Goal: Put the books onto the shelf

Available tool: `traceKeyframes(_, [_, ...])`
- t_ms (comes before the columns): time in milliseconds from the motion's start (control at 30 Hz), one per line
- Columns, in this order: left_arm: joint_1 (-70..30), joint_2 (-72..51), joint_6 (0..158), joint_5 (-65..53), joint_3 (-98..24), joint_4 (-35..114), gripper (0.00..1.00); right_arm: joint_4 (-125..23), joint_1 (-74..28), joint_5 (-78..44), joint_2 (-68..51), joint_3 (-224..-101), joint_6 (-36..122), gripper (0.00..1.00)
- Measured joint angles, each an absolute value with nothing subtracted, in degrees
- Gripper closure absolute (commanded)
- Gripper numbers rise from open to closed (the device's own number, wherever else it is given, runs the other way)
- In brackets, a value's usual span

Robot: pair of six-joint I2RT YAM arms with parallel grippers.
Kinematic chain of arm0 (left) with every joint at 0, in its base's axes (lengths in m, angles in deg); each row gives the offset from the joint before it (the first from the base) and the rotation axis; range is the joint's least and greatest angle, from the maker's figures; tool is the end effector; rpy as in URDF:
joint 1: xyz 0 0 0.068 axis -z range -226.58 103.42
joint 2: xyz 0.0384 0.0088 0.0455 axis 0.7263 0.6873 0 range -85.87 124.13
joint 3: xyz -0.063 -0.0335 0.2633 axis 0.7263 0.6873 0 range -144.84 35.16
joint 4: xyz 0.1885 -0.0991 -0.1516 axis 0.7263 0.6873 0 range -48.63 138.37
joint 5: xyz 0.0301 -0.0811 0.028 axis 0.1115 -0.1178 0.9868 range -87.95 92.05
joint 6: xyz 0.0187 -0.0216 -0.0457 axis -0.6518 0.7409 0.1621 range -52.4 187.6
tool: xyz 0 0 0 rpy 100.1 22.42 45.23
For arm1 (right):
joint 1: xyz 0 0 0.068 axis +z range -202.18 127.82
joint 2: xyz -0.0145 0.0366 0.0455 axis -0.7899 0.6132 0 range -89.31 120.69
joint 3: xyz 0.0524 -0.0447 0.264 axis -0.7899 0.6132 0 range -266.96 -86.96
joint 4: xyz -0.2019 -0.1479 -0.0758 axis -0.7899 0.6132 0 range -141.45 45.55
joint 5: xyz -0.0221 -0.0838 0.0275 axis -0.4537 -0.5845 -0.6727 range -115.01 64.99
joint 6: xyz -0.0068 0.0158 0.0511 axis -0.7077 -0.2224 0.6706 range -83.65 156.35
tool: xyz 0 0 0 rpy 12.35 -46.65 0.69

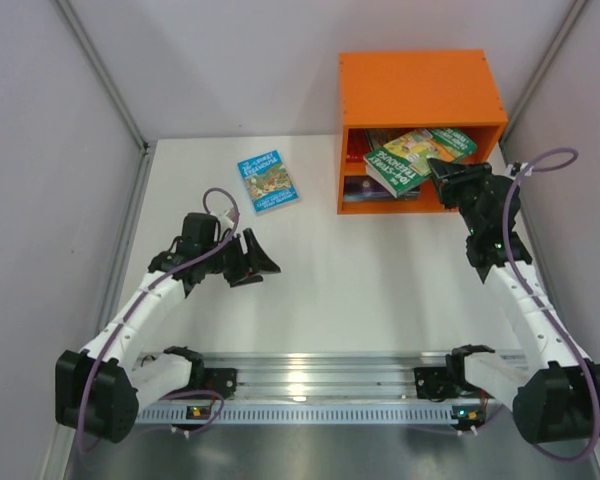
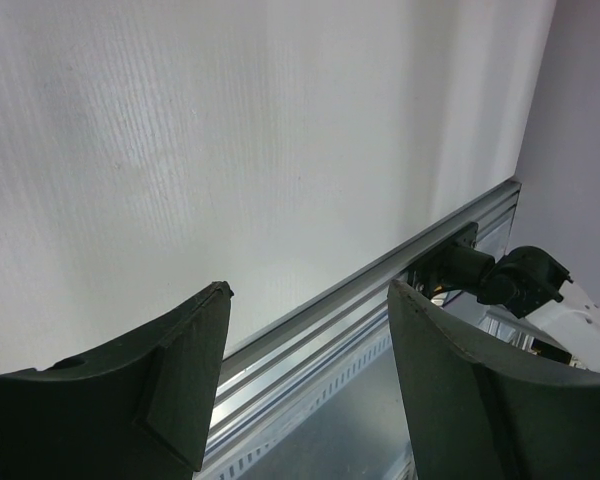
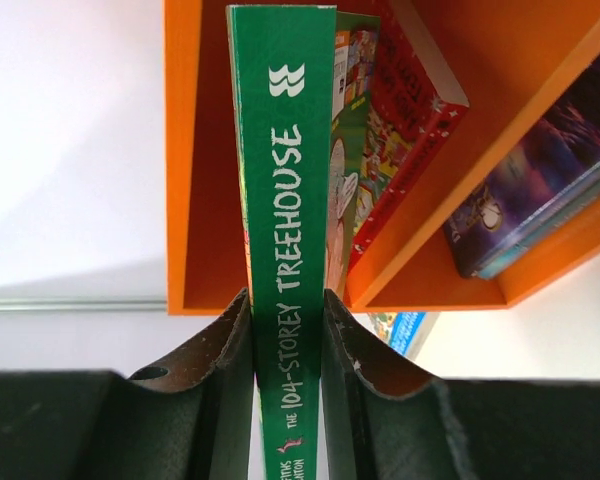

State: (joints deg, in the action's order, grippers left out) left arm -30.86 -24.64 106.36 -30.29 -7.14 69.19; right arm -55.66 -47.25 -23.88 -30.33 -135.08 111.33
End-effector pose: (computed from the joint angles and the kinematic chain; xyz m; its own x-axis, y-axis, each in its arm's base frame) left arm 0.2023 -0.0766 0.2464 -0.9109 -0.2931 -0.2904 0.0148 0.6803 -0.7328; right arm 0.2438 0.0217 0.3398 -0.1315 0.9579 -0.2552 0.0843 0.2673 0.9599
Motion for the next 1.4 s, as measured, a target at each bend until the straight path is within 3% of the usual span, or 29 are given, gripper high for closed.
traceKeyframes(967, [-30.9, -23.1, 105.4, -32.4, -5.1, 68.2, 0.3, -74.7, -46.0, -32.8, -7.1, -141.3, 118.1, 1.0])
traceKeyframes(1100, [-30.9, -23.1, 105.4, -32.9, -4.8, 67.9, 0.3, -75.8, -43.6, -35.3, -4.0, -143.3, 118.9, 0.94])
traceKeyframes(1333, [-30.9, -23.1, 104.9, -33.1, -4.7, 67.4, 0.3, -70.4, -39.3, -37.4, 0.1, -149.6, 119.6, 0.59])
traceKeyframes(1400, [-30.9, -23.2, 104.8, -33.1, -4.3, 67.3, 0.3, -68.4, -38.5, -37.6, 0.3, -151.5, 119.6, 0.55])
